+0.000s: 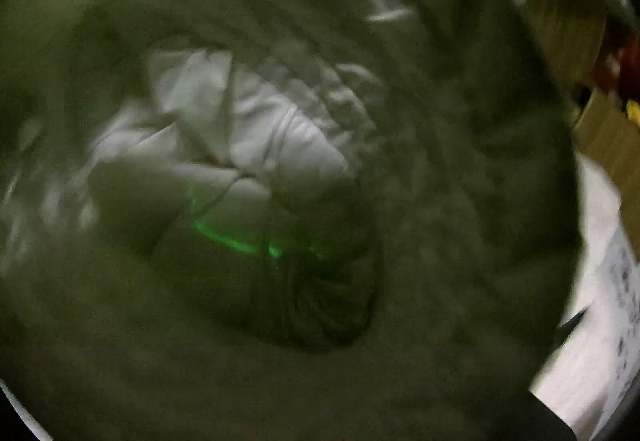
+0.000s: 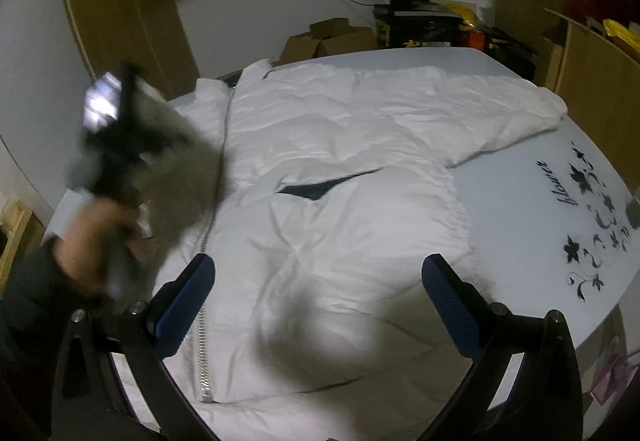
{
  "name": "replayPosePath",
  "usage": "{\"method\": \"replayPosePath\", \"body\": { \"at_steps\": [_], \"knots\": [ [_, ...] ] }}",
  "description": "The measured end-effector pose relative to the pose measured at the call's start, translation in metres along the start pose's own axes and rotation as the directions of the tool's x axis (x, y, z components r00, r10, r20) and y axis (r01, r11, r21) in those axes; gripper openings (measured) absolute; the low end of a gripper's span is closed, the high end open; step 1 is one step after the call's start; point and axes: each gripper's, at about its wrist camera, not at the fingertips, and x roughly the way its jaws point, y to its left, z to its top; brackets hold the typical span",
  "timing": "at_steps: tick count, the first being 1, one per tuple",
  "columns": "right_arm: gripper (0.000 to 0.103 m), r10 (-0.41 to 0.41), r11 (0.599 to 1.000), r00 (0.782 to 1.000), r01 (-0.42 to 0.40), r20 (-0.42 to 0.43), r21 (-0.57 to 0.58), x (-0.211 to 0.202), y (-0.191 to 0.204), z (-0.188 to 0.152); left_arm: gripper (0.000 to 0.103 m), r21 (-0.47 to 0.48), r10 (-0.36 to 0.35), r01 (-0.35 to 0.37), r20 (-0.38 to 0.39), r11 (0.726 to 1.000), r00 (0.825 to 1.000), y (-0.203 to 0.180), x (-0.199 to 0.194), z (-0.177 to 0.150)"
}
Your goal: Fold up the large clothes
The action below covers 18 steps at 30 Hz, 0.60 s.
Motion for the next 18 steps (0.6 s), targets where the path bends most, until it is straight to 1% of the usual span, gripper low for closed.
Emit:
{"method": "replayPosePath", "body": {
  "at_steps": [1, 2, 3, 4, 7, 8, 9, 11, 13, 14, 15, 16, 17, 18],
  "knots": [
    [0.103, -0.001, 1.000, 1.000, 0.001, 0.003, 0.006, -0.001, -0.005, 0.000, 0.006, 0.012, 0.024, -0.023, -0.003, 1.000, 1.000, -0.007, 0.008, -0.006],
    [0.103, -0.003, 1.000, 1.000, 0.003, 0.006, 0.015, -0.003, -0.009, 0.000, 0.006, 0.025, 0.039, -0.039, 0.029, 0.999, 0.999, -0.012, 0.007, -0.009],
    [0.103, -0.002, 1.000, 1.000, 0.002, 0.009, 0.028, -0.003, -0.015, 0.000, 0.008, 0.041, 0.052, -0.054, 0.040, 0.998, 0.998, -0.018, 0.006, -0.009],
    [0.103, 0.002, 0.999, 1.000, -0.002, 0.011, 0.038, -0.003, -0.019, 0.001, 0.008, 0.044, 0.050, -0.052, 0.036, 0.998, 0.998, -0.021, 0.005, -0.008],
    [0.103, 0.013, 0.998, 1.000, -0.012, -0.003, 0.060, 0.003, -0.026, 0.006, 0.010, 0.034, -0.013, 0.012, 0.036, 0.999, 0.999, -0.023, -0.002, -0.005],
    [0.103, 0.020, 0.998, 1.000, -0.019, -0.007, 0.066, 0.005, -0.027, 0.008, 0.010, 0.007, -0.053, 0.053, 0.043, 0.999, 0.998, -0.021, -0.007, -0.005],
    [0.103, 0.027, 0.997, 1.000, -0.026, -0.005, 0.073, 0.006, -0.026, 0.012, 0.010, -0.017, -0.078, 0.079, 0.055, 0.997, 0.995, -0.019, -0.013, -0.006],
    [0.103, 0.026, 0.997, 1.000, -0.026, 0.005, 0.076, 0.004, -0.025, 0.016, 0.010, -0.051, -0.121, 0.127, 0.110, 0.991, 0.987, -0.018, -0.032, -0.008],
    [0.103, 0.018, 0.998, 1.000, -0.019, 0.017, 0.057, 0.003, -0.017, 0.025, 0.011, -0.016, -0.128, 0.133, 0.179, 0.991, 0.975, -0.026, -0.052, -0.013],
    [0.103, 0.012, 0.999, 1.000, -0.013, 0.023, 0.041, 0.002, -0.012, 0.029, 0.013, 0.021, -0.121, 0.120, 0.203, 0.993, 0.972, -0.036, -0.058, -0.014],
    [0.103, 0.009, 1.000, 1.000, -0.010, 0.026, 0.026, 0.001, -0.005, 0.034, 0.024, 0.062, -0.102, 0.091, 0.197, 0.994, 0.975, -0.047, -0.057, -0.013],
    [0.103, 0.011, 1.000, 1.000, -0.011, 0.029, 0.017, -0.001, -0.001, 0.037, 0.029, 0.085, -0.100, 0.087, 0.163, 0.993, 0.982, -0.055, -0.050, -0.011],
    [0.103, 0.013, 1.000, 0.999, -0.014, 0.036, 0.012, -0.003, 0.003, 0.040, 0.032, 0.082, -0.125, 0.116, 0.113, 0.990, 0.986, -0.064, -0.039, -0.006],
    [0.103, 0.017, 1.000, 0.999, -0.017, 0.050, 0.006, -0.009, 0.009, 0.044, 0.032, 0.080, -0.127, 0.122, 0.070, 0.989, 0.989, -0.071, -0.027, 0.000]
  ]
}}
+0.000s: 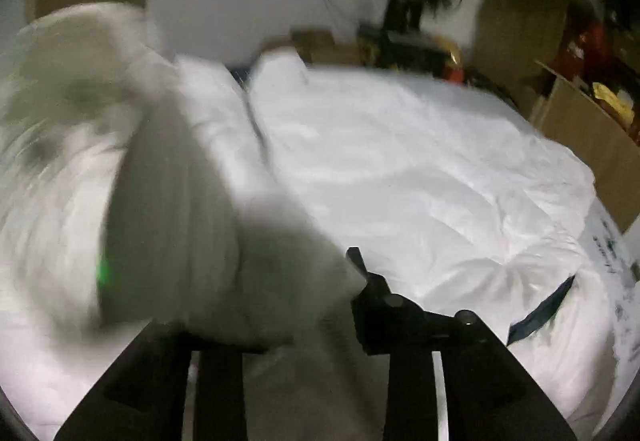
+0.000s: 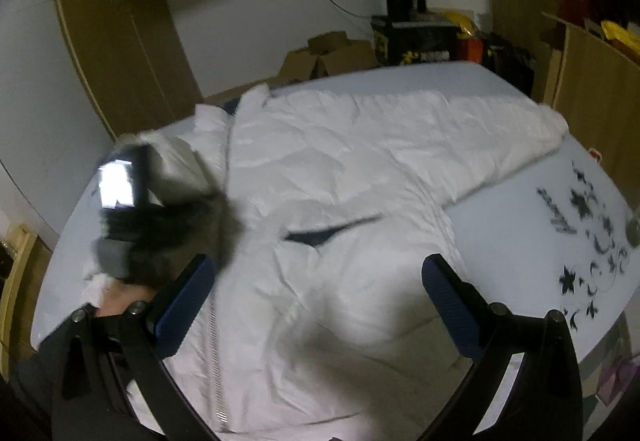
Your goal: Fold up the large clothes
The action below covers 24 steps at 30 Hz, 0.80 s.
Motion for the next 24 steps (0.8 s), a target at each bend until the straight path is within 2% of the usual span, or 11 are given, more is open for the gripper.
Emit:
{"method": "replayPosePath", "body": {
  "at_steps": [1, 4, 7, 8, 9, 12, 15, 18, 21, 23, 24],
  "knots": [
    [0.103, -0.001, 1.000, 1.000, 0.001, 0.023, -0.005, -0.007, 0.006, 0.003, 0.032, 0.016, 0.010, -0.010, -0.014, 1.000, 1.000, -0.010, 0.008, 0.003],
    [0.103, -0.008, 1.000, 0.997, 0.009, 0.073, -0.004, -0.023, 0.013, 0.006, 0.033, 0.063, 0.057, -0.058, 0.018, 0.996, 0.998, -0.037, 0.018, 0.025],
    [0.103, -0.011, 1.000, 0.997, 0.011, 0.083, 0.001, -0.031, 0.016, 0.005, 0.035, 0.088, 0.075, -0.073, -0.012, 0.993, 0.997, -0.061, 0.022, 0.047],
    [0.103, -0.012, 1.000, 0.996, 0.012, 0.084, 0.000, -0.033, 0.016, 0.004, 0.036, 0.100, 0.087, -0.084, -0.024, 0.991, 0.996, -0.063, 0.022, 0.051],
    [0.103, -0.018, 1.000, 0.996, 0.018, 0.086, 0.000, -0.034, 0.016, 0.004, 0.036, 0.114, 0.096, -0.089, -0.053, 0.989, 0.994, -0.031, 0.032, 0.072],
    [0.103, -0.021, 1.000, 0.995, 0.019, 0.093, 0.019, -0.032, 0.011, 0.007, 0.037, 0.202, 0.072, -0.049, -0.111, 0.978, 0.991, -0.067, 0.009, 0.060],
    [0.103, -0.021, 0.999, 0.995, 0.019, 0.094, 0.030, -0.026, 0.007, 0.012, 0.037, 0.218, 0.024, -0.001, -0.101, 0.976, 0.995, -0.066, -0.029, 0.029],
    [0.103, -0.010, 1.000, 0.997, 0.007, 0.081, 0.029, -0.005, 0.003, 0.021, 0.037, 0.164, -0.056, 0.064, -0.056, 0.984, 0.997, -0.036, -0.087, -0.005],
    [0.103, 0.026, 1.000, 1.000, -0.026, 0.018, 0.006, 0.030, 0.009, 0.031, 0.037, 0.029, -0.145, 0.145, 0.028, 0.989, 0.989, 0.021, -0.151, -0.043],
    [0.103, 0.091, 0.996, 0.994, -0.092, -0.057, -0.009, 0.063, 0.019, 0.038, 0.039, -0.054, -0.142, 0.148, 0.093, 0.988, 0.985, 0.061, -0.194, -0.064],
    [0.103, 0.136, 0.991, 0.985, -0.137, -0.106, -0.002, 0.084, 0.025, 0.044, 0.048, -0.108, -0.121, 0.136, 0.135, 0.985, 0.983, 0.072, -0.211, -0.065]
  ]
}}
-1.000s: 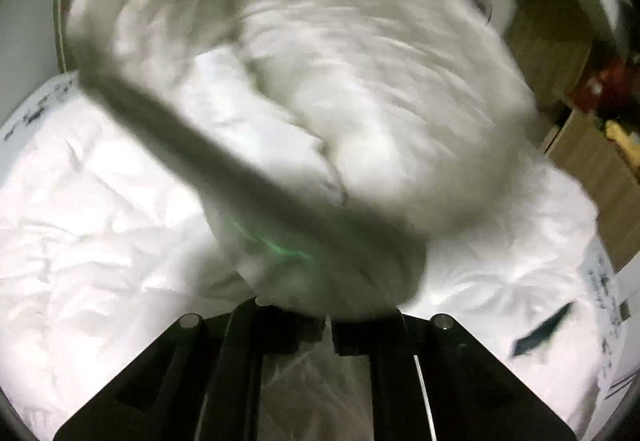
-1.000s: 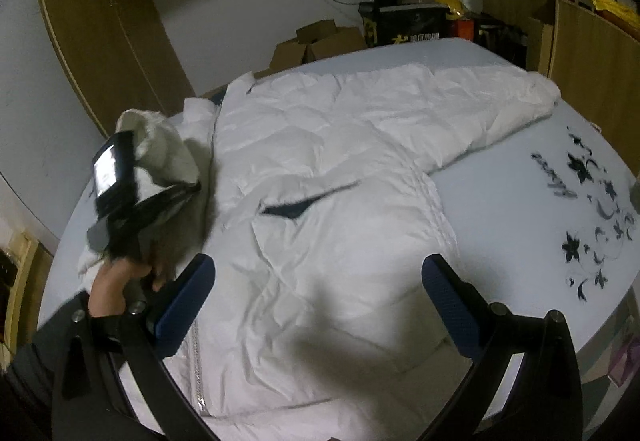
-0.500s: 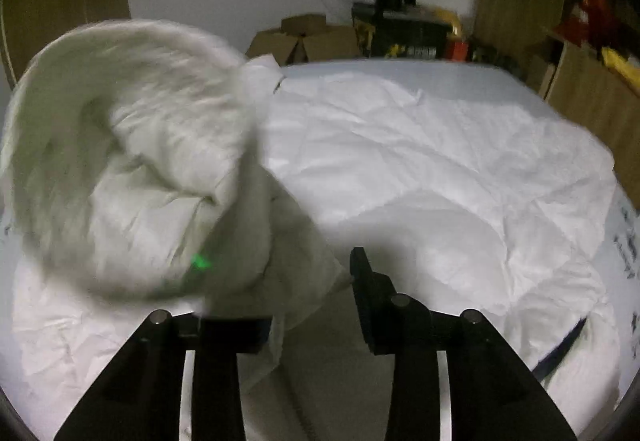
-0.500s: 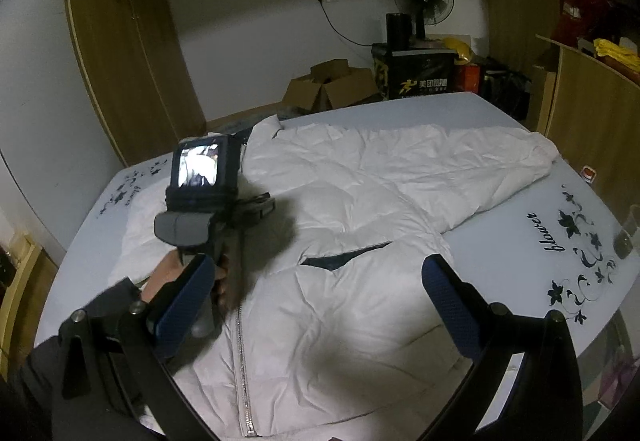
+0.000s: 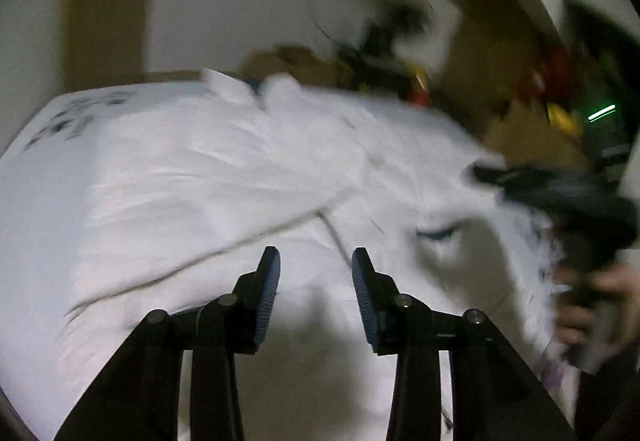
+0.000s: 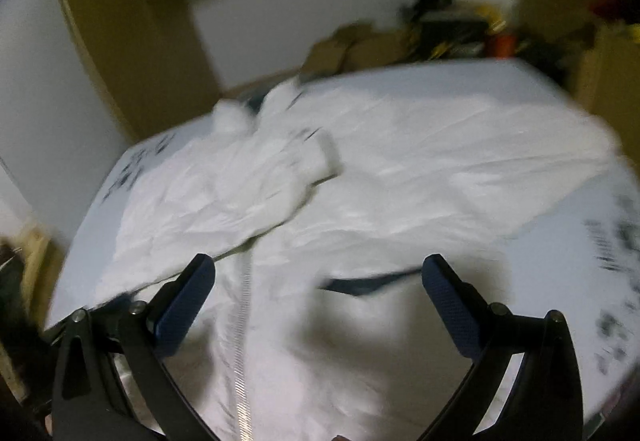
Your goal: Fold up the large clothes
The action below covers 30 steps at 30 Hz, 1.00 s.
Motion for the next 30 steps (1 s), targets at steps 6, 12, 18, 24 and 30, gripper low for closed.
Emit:
{"method": "replayPosePath", "body": {
  "at_steps": [6, 12, 18, 24, 30],
  "knots": [
    [0.103, 0.113, 0.992, 0.982, -0.102, -0.152, 0.078, 0.099, 0.005, 0.045, 0.072, -0.152, 0.092, -0.064, 0.182, 0.986, 0.979, 0.035, -0.099, -0.013],
    [0.103, 0.192, 0.973, 0.951, -0.152, -0.243, 0.173, 0.151, 0.002, 0.062, 0.080, -0.203, 0.073, -0.031, 0.206, 0.979, 0.976, 0.049, -0.137, -0.031],
    [0.095, 0.232, 0.951, 0.935, -0.161, -0.267, 0.263, 0.196, -0.005, 0.069, 0.080, -0.216, 0.064, -0.027, 0.168, 0.976, 0.984, 0.054, -0.109, -0.042],
    [0.023, 0.286, 0.932, 0.935, -0.219, -0.211, 0.290, 0.191, -0.009, 0.071, 0.080, -0.262, 0.090, -0.047, 0.155, 0.964, 0.984, 0.064, -0.100, -0.047],
    [0.020, 0.341, 0.915, 0.938, -0.314, -0.068, 0.253, 0.136, -0.007, 0.066, 0.080, -0.279, 0.121, -0.073, 0.157, 0.957, 0.980, 0.069, -0.094, -0.048]
  ]
}}
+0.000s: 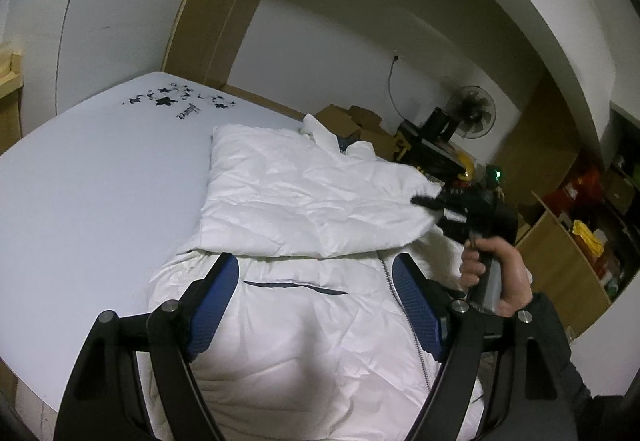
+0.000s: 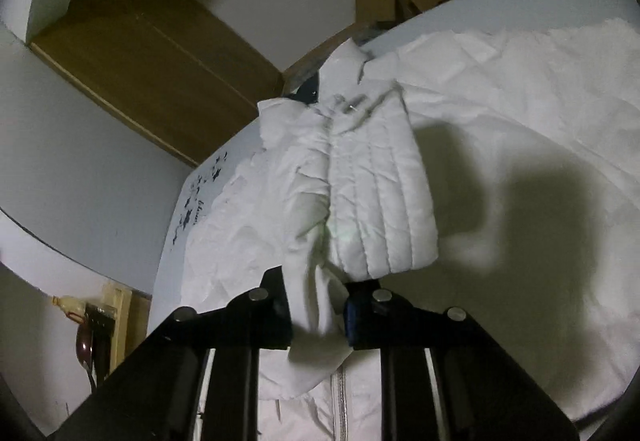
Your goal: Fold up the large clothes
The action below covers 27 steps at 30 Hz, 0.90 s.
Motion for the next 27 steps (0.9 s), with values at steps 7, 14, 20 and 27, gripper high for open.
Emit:
{"method": "replayPosePath", "body": {
  "at_steps": [7, 14, 20, 27],
  "knots": [
    [0.035, 0.007, 0.991, 0.991, 0.011, -0.137, 0.132, 0.032, -0.051, -0.013, 0.080, 0.074, 0.038, -0.037, -0.018, 0.997, 0.999, -0.025, 0.009, 0.002],
    [0.076, 0.146, 0.984, 0.982, -0.157, 0.121, 0.082, -0.120, -0.076, -0.018, 0.080, 0.195, -0.228, 0.247, -0.117, 0.949, 0.967, -0.128, 0.021, 0.027],
    [0.093, -0.052, 0.979, 0.921, -0.029, 0.385, 0.201, -0.273, -0.179, -0.015, 0.080, 0.219, -0.366, 0.430, -0.280, 0.876, 0.888, -0.224, 0.044, 0.021],
    [0.075, -0.205, 0.843, 0.926, 0.003, 0.316, 0.538, -0.293, -0.348, 0.027, 0.080, 0.248, -0.248, 0.324, -0.293, 0.913, 0.923, -0.206, 0.062, -0.011]
  ]
}}
